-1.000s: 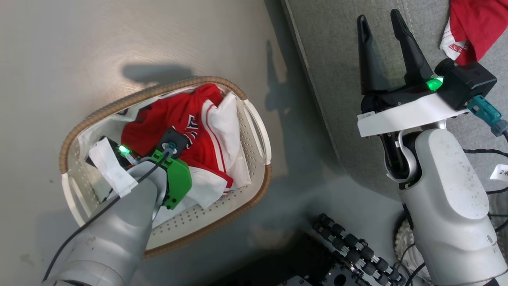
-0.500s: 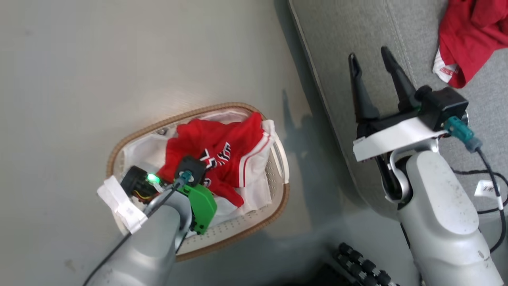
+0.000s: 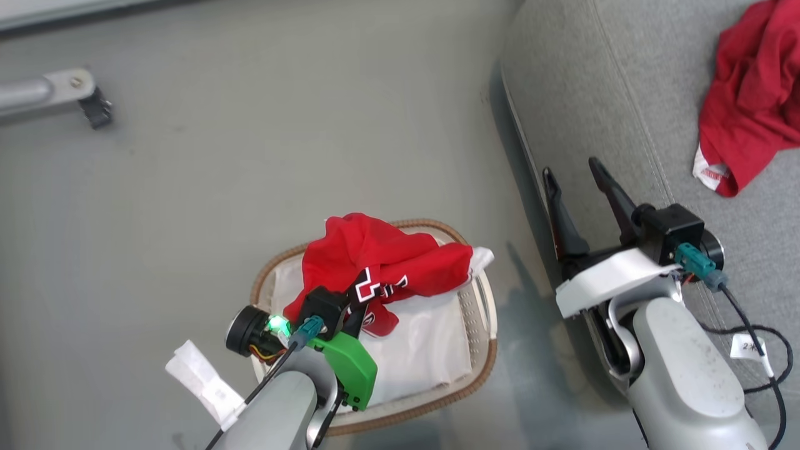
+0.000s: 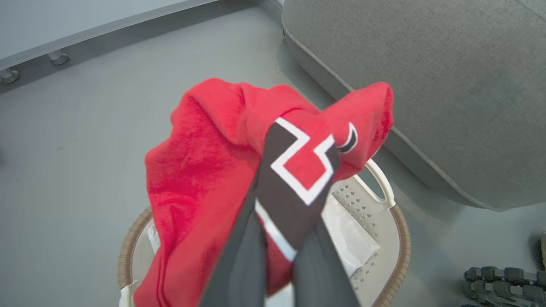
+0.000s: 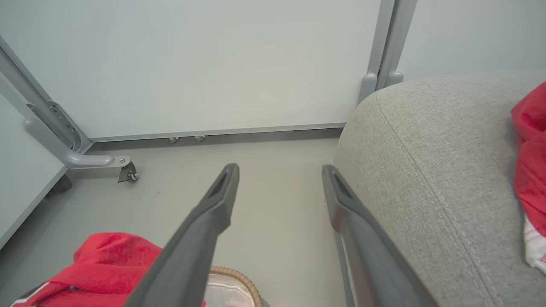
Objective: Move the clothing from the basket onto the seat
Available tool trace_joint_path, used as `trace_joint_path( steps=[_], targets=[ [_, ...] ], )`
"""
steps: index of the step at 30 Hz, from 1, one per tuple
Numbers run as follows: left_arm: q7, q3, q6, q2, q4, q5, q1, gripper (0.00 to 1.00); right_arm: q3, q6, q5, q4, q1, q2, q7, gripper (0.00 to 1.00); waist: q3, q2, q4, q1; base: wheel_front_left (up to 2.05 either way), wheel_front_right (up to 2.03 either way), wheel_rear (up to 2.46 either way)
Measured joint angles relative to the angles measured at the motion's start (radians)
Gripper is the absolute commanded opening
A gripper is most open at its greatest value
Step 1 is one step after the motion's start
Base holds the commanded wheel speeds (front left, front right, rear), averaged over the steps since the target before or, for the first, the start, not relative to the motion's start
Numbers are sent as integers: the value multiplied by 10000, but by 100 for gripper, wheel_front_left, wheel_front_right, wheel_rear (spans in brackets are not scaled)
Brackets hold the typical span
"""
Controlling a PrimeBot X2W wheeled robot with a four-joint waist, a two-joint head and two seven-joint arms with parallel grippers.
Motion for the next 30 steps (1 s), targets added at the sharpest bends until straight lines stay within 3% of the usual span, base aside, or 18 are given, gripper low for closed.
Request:
trace_joint_path(
  steps=[13,23,30],
  targets=[
    [2,1559,29,-10,-2523,44,1226,0,-107,0,-63,324,1445,2,0,100,-2062,0,782,-1,0,0,0],
    [0,2140,-90,-15,-4077,8,1573,0,46,0,-90,585,2197,19,0,100,-3300,0,1096,0,0,0,0],
    [0,2113,-82,-15,-4414,6,1572,0,1152,0,-157,405,2308,-46,0,100,-3677,0,1265,-1,0,0,0]
  ],
)
